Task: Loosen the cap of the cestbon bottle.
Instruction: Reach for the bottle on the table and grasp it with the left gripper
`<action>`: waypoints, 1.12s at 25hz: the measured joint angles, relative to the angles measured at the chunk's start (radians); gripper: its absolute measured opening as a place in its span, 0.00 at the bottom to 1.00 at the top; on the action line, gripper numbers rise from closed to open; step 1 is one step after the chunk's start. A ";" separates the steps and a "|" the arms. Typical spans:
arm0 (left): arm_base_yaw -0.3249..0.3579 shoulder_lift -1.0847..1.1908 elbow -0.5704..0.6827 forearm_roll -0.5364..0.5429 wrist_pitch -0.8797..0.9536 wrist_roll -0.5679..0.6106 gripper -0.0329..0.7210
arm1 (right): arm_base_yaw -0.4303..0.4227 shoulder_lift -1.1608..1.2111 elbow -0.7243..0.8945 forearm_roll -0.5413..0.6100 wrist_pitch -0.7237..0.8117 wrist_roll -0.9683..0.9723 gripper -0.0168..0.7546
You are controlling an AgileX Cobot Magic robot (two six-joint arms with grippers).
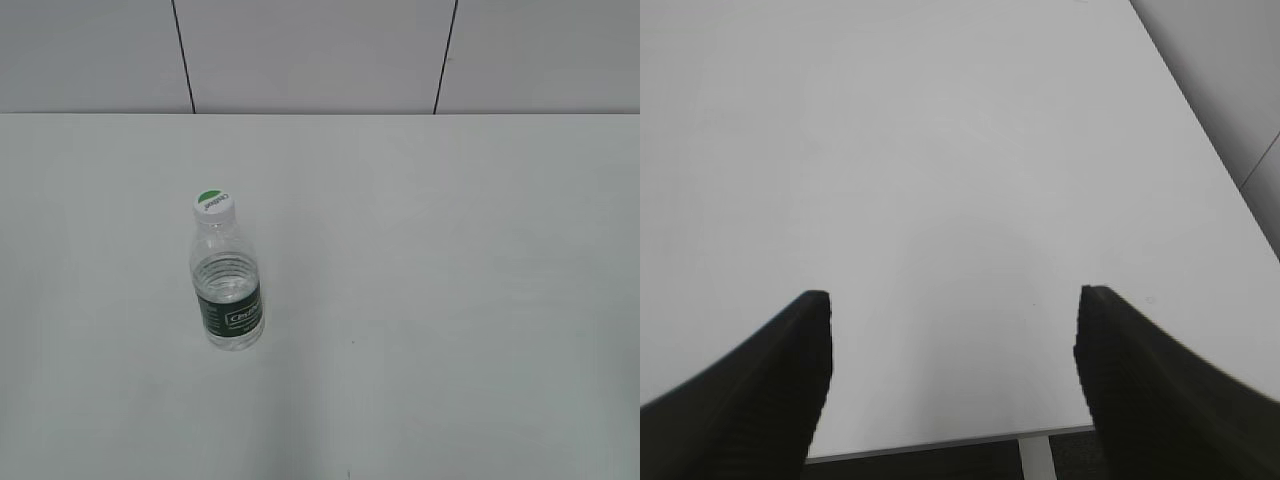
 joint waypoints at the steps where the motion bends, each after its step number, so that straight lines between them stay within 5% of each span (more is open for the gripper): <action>1: 0.000 0.006 0.022 0.001 -0.068 0.000 0.63 | 0.000 0.000 0.000 0.000 0.000 0.000 0.78; 11: 0.000 0.165 0.253 0.001 -0.556 0.000 0.60 | 0.000 0.000 0.000 0.000 0.000 0.000 0.78; 28: 0.000 0.696 0.266 0.012 -0.995 0.000 0.60 | 0.000 0.000 0.000 0.002 0.000 0.000 0.78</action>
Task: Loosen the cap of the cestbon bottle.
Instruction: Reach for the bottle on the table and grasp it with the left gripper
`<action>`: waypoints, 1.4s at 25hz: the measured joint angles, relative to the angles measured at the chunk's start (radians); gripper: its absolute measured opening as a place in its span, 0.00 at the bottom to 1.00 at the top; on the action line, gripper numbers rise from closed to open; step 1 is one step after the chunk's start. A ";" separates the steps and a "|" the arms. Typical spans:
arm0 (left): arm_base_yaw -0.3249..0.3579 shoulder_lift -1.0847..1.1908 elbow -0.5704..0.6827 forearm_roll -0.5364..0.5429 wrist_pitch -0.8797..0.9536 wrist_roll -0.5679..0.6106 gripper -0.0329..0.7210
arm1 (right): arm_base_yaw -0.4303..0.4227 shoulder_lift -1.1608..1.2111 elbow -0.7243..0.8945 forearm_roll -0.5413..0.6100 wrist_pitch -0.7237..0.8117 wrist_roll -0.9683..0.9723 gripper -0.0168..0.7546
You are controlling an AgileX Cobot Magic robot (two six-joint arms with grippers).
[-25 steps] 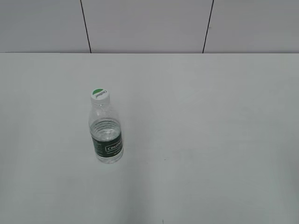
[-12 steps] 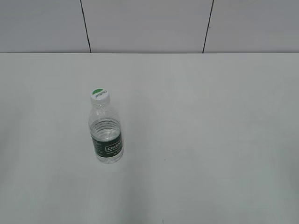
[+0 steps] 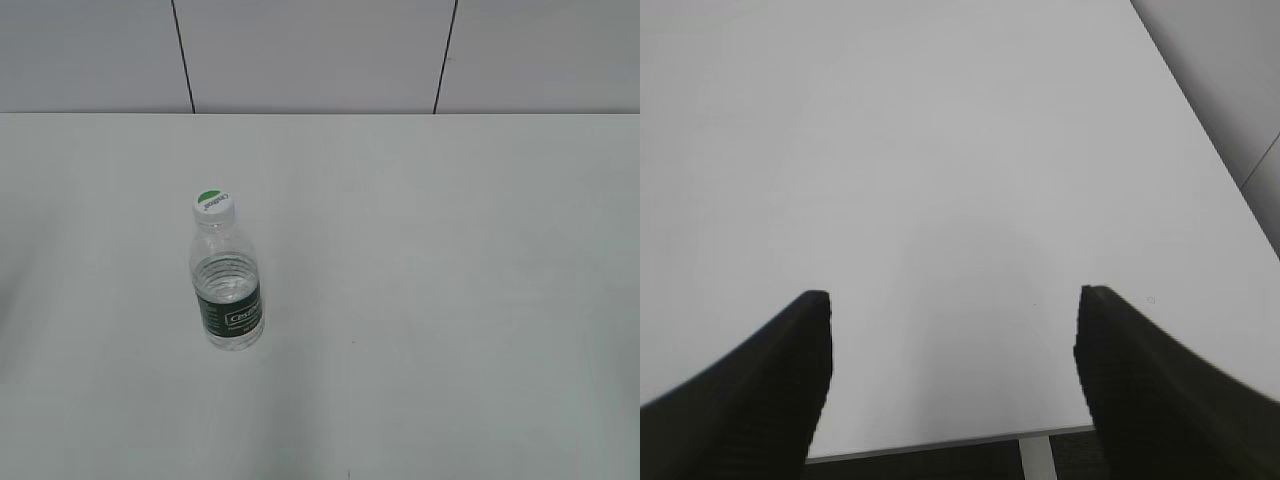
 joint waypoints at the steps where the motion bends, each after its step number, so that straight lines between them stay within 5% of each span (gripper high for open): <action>1: 0.000 0.039 0.000 0.003 -0.030 0.000 0.60 | 0.000 0.000 0.000 0.000 0.000 0.000 0.78; 19: 0.000 0.720 0.000 0.081 -0.641 -0.021 0.60 | 0.000 0.000 0.000 0.034 0.000 0.000 0.78; 28: 0.000 0.908 0.000 0.654 -0.725 -0.252 0.57 | 0.000 0.000 0.000 0.034 0.000 0.000 0.78; 35: 0.001 1.046 -0.001 0.836 -0.846 -0.300 0.57 | 0.000 0.000 0.000 0.034 0.000 0.000 0.78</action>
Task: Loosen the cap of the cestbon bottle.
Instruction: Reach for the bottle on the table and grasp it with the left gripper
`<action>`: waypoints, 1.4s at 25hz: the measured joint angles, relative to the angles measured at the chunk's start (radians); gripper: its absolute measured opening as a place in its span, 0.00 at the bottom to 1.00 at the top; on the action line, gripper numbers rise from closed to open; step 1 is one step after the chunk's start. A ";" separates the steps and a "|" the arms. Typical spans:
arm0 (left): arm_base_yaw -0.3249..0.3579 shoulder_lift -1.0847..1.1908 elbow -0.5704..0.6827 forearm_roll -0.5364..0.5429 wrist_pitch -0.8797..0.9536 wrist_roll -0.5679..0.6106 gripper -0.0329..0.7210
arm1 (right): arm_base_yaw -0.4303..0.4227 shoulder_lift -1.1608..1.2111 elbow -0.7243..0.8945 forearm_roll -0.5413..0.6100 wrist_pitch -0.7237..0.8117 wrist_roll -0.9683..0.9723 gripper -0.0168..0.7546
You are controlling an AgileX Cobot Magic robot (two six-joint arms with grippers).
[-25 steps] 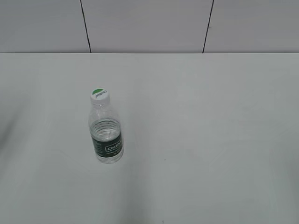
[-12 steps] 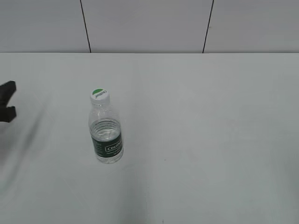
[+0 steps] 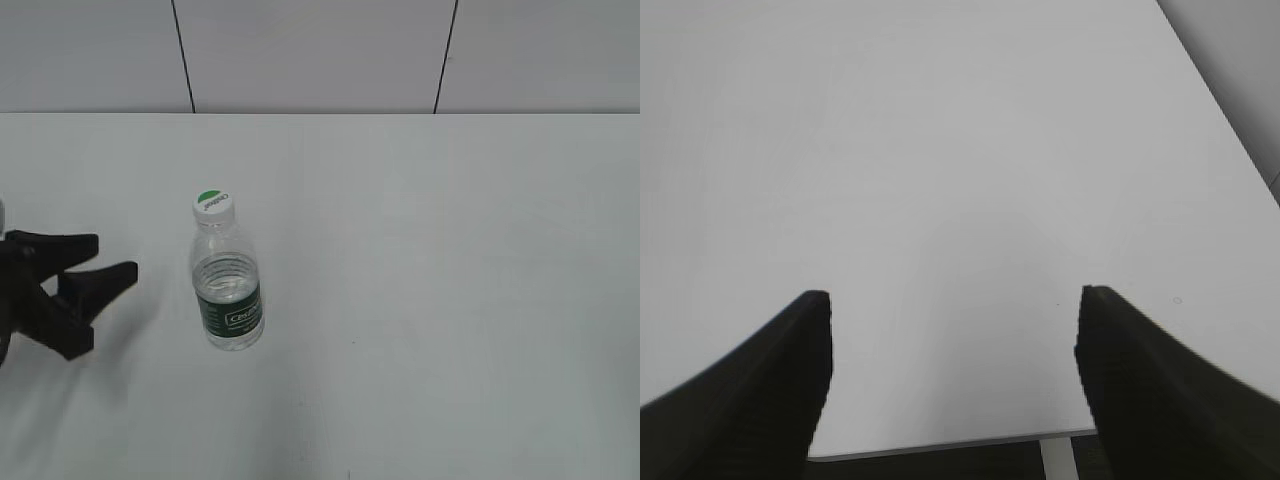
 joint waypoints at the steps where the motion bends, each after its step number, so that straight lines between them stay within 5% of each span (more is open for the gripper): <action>1: 0.000 0.019 0.000 0.061 -0.017 -0.002 0.58 | 0.000 0.000 0.000 0.000 0.000 0.000 0.78; 4: 0.000 0.063 0.000 0.188 -0.058 -0.007 0.58 | 0.000 0.000 0.000 0.000 0.000 0.000 0.78; 8: 0.000 0.101 -0.006 0.227 -0.081 -0.007 0.60 | 0.000 0.000 0.000 0.000 0.000 0.000 0.78; 15: 0.000 0.142 -0.031 0.250 -0.098 -0.007 0.76 | 0.000 0.000 0.000 0.000 0.000 0.000 0.78; 35: -0.162 0.159 -0.181 0.229 -0.033 -0.008 0.78 | 0.000 0.000 0.000 0.000 -0.001 0.000 0.78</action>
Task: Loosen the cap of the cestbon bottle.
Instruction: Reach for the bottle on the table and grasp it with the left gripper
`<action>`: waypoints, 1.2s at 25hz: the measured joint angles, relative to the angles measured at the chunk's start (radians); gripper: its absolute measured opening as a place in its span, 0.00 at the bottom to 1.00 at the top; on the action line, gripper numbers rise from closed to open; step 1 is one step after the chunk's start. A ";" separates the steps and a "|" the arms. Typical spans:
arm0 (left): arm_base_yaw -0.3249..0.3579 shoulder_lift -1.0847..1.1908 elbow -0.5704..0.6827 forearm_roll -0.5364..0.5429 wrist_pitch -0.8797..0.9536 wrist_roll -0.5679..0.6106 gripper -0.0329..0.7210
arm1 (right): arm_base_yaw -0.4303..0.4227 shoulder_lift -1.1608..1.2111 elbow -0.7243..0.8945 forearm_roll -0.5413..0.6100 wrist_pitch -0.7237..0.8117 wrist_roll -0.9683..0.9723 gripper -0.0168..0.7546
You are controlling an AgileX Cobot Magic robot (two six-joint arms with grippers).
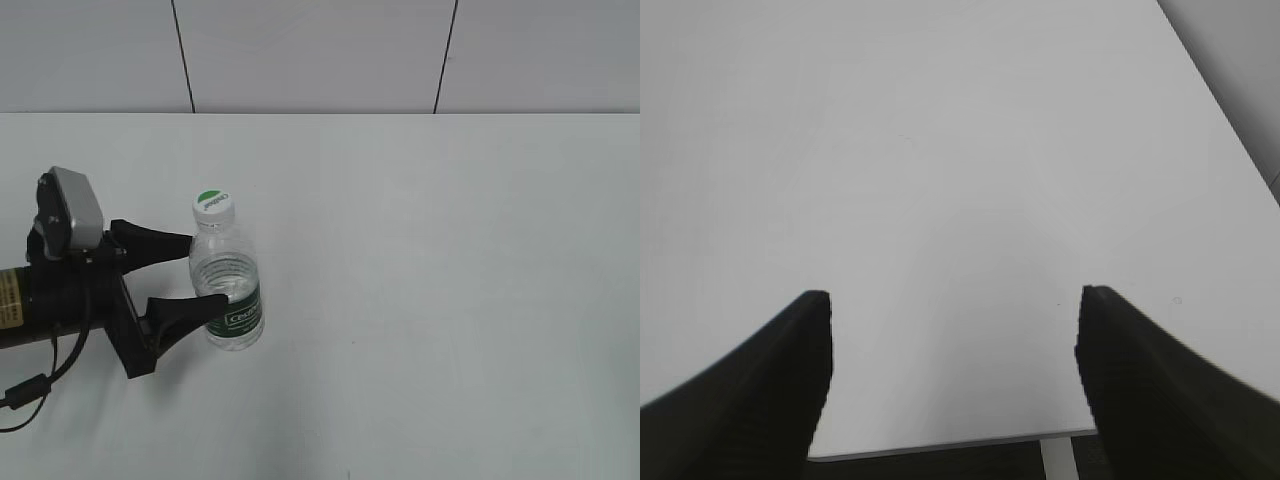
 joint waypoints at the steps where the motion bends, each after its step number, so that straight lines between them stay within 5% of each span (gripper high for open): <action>1: -0.009 0.000 -0.008 -0.001 0.007 0.000 0.78 | 0.000 0.000 0.000 0.000 0.000 0.000 0.78; 11: -0.065 0.002 -0.059 -0.029 0.105 0.000 0.78 | 0.000 0.000 0.000 0.000 0.001 0.000 0.78; 23: -0.065 0.123 -0.059 -0.050 -0.006 0.000 0.77 | 0.000 0.000 0.000 0.000 0.001 0.000 0.78; 30: -0.065 0.127 -0.059 -0.049 -0.013 0.000 0.61 | 0.000 0.000 0.000 0.000 0.001 0.000 0.78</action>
